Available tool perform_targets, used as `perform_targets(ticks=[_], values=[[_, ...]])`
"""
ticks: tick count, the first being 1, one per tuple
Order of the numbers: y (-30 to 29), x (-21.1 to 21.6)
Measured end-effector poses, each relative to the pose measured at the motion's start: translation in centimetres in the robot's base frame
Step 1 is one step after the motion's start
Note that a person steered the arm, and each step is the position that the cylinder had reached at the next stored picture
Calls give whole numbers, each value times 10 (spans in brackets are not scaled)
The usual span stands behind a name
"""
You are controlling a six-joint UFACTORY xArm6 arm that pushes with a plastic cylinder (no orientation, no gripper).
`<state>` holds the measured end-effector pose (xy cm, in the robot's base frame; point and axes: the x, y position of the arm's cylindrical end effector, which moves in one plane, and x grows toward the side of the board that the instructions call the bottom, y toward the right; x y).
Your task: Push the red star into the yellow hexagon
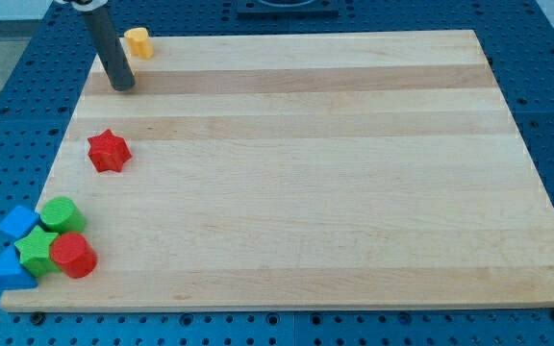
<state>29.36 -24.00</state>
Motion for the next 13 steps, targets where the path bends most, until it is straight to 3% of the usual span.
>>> perform_targets(ticks=[1, 3, 4, 5, 6, 7, 13], values=[[-5, -24], [-7, -27], [27, 1], [69, 76], [68, 162], [27, 201], [6, 116]])
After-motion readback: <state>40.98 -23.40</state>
